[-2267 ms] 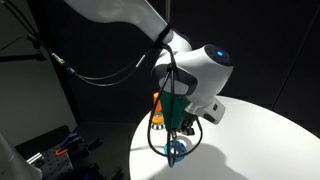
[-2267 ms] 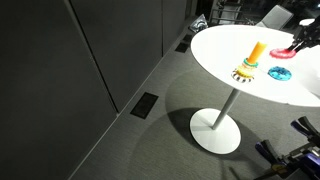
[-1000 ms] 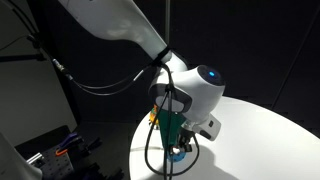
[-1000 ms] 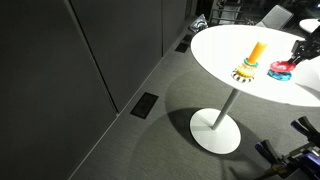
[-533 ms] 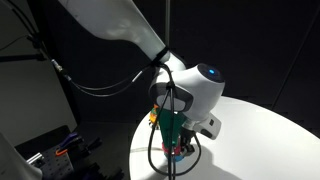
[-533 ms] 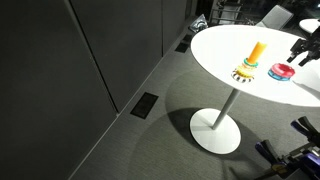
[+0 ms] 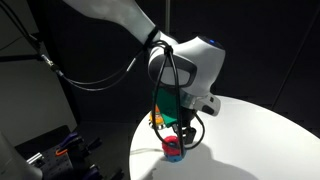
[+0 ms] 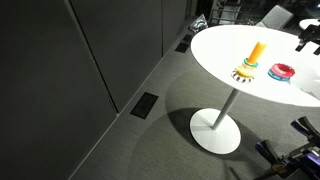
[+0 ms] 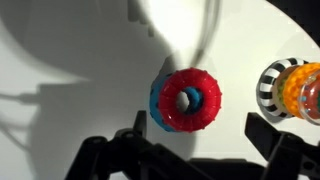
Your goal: Take the red ring off the stack and place it on the blue ring
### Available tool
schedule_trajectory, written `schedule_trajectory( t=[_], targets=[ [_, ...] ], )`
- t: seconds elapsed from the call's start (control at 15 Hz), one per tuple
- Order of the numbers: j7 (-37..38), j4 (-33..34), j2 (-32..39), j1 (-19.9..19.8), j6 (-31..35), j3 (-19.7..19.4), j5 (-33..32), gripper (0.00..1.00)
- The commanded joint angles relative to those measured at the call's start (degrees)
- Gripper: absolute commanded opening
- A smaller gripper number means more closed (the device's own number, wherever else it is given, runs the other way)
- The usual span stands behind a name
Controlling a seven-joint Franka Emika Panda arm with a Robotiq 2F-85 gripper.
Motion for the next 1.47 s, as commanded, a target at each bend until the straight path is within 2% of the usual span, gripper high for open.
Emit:
schedule_trajectory(
  t=[0.0,0.4,0.73,1.07,1.4],
  targets=[
    [3.74,-0.13,-5.69,2.51,-4.87,-0.49,-4.71,1.0],
    [7.08,0.38,-12.0,6.66,-7.73,0.58,-6.98,1.0],
    [9.01,2.02,-15.02,10.11,-12.0,2.64,-4.64,1.0],
    [9.66,4.18,-17.14,12.71,-18.58,4.83,1.26,1.0],
    [13.29,5.01,-20.05,15.08,-18.55,6.39,0.97,1.0]
  ],
)
